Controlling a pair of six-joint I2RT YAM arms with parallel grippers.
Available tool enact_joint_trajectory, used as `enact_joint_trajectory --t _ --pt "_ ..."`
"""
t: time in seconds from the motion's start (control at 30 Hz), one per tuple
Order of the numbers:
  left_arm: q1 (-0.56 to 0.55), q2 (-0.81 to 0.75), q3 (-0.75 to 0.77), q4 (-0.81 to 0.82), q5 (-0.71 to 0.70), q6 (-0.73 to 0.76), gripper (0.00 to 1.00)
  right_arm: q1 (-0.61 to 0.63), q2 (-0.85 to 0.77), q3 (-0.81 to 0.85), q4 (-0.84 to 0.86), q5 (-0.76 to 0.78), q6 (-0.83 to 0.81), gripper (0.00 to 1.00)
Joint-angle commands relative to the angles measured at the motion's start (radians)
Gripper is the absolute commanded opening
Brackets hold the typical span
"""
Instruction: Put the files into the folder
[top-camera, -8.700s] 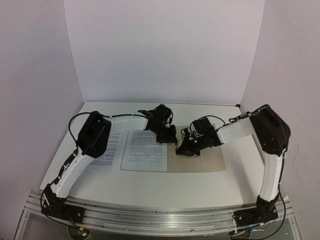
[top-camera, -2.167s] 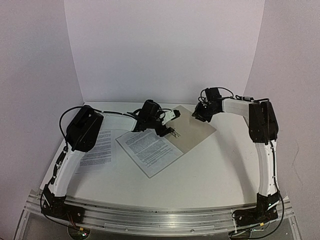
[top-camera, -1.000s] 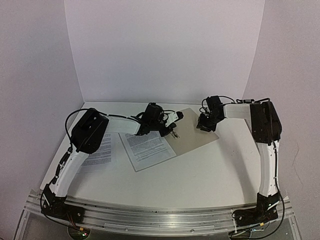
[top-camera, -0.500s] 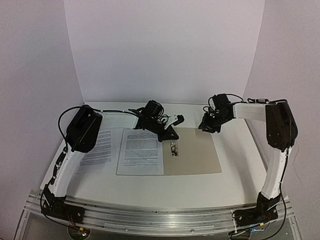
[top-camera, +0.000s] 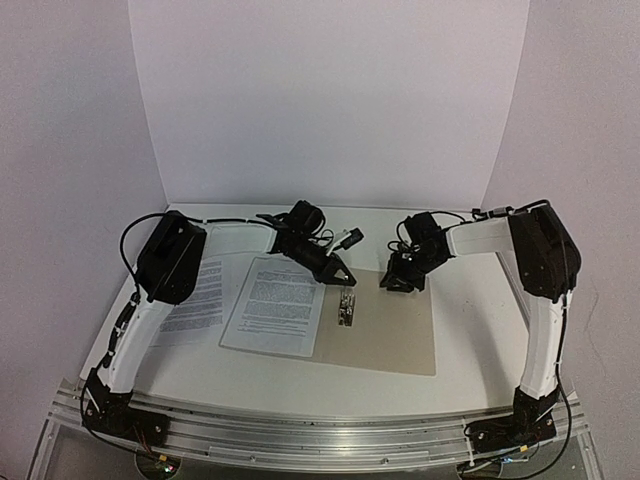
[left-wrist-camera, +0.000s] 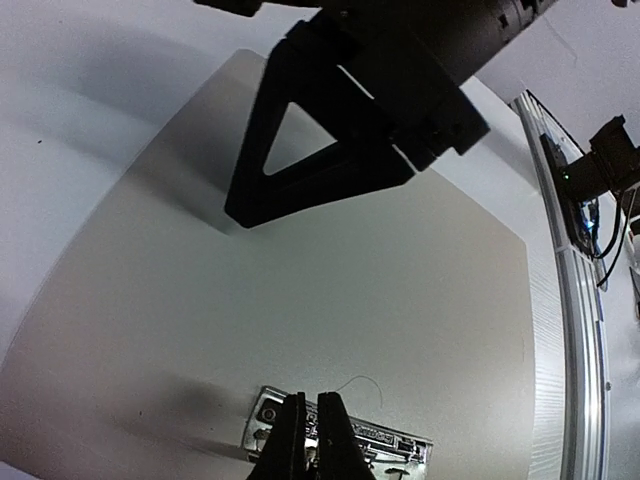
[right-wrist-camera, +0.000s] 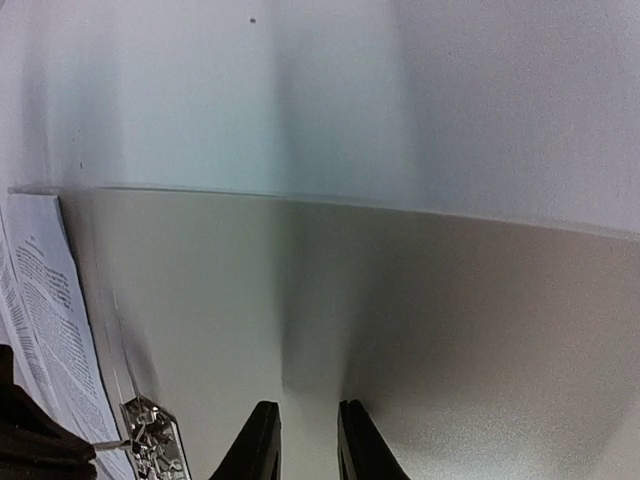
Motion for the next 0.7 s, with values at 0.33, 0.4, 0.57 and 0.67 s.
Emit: enact_joint_trajectory --t 0.33,0.4,0.57,0.67 --pt "0.054 0.081 0.11 0.063 0.011 -0.137 0.25 -0.004 0.032 -0.029 -0.009 0.023 -0.074 0.22" --pt "0.054 0.09 0.131 0.077 -0.009 -0.144 0.31 -0.004 0.04 -0.013 -0.01 0.014 -0.087 0.22" --pt "0.055 0.107 0.161 0.095 -0.084 -0.149 0.4 -0.004 0.039 0.004 -0.01 -0.002 -0.1 0.23" --pt "0.063 0.095 0.158 0.101 -0.107 -0.15 0.49 -0.004 0.026 0.014 -0.011 -0.014 -0.115 0.23"
